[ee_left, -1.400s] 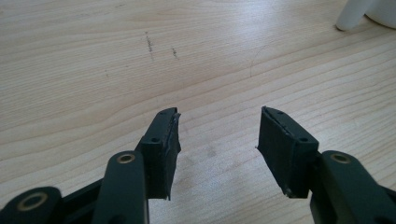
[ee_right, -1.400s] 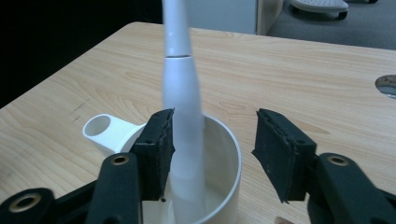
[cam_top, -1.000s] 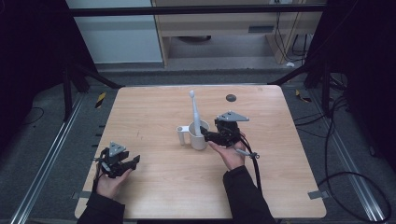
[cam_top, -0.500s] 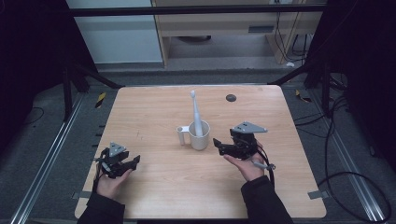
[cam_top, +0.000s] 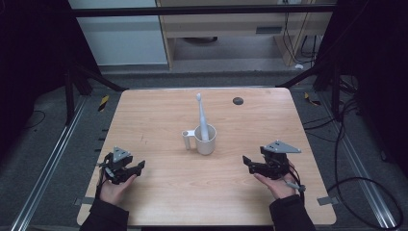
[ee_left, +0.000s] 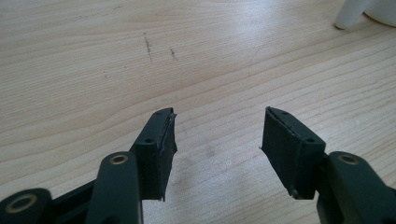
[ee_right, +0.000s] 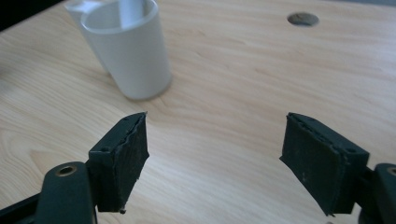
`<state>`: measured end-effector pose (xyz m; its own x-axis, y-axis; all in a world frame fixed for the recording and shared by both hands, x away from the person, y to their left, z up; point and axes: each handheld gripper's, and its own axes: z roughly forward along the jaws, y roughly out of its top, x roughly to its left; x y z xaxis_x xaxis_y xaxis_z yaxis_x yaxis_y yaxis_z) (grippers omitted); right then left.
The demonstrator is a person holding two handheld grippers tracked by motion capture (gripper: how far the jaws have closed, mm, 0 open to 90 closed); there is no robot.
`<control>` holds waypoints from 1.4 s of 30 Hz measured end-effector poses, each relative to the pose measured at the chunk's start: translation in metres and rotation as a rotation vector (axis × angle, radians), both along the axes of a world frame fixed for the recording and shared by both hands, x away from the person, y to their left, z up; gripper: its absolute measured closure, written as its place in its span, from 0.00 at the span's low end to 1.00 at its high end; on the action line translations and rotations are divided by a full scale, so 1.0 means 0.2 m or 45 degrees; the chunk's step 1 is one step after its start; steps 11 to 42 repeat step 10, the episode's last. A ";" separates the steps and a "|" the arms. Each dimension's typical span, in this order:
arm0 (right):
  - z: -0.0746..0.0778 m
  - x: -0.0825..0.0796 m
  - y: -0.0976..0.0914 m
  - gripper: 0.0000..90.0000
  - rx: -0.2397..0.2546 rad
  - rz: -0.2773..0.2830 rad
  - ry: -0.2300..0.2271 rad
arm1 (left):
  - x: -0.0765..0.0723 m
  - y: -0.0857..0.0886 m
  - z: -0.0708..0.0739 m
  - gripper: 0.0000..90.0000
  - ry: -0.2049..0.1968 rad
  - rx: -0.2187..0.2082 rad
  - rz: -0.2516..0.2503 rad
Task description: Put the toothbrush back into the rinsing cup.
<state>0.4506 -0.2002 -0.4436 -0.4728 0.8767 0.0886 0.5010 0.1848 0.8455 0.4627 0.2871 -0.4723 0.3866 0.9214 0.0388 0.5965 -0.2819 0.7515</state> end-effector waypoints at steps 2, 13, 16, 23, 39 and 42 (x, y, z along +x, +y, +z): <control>-0.03 -0.01 -0.04 0.24 -0.010 -0.024 0.013 | 0.00 0.00 0.00 0.47 -0.001 -0.002 0.001; -0.12 -0.06 -0.20 0.23 -0.020 -0.128 0.045 | 0.00 0.00 -0.01 0.42 -0.005 -0.005 -0.003; -0.12 -0.06 -0.20 0.23 -0.020 -0.128 0.045 | 0.00 0.00 -0.01 0.42 -0.005 -0.005 -0.003; -0.12 -0.06 -0.20 0.23 -0.020 -0.128 0.045 | 0.00 0.00 -0.01 0.42 -0.005 -0.005 -0.003; -0.12 -0.06 -0.20 0.23 -0.020 -0.128 0.045 | 0.00 0.00 -0.01 0.42 -0.005 -0.005 -0.003; -0.12 -0.06 -0.20 0.23 -0.020 -0.128 0.045 | 0.00 0.00 -0.01 0.42 -0.005 -0.005 -0.003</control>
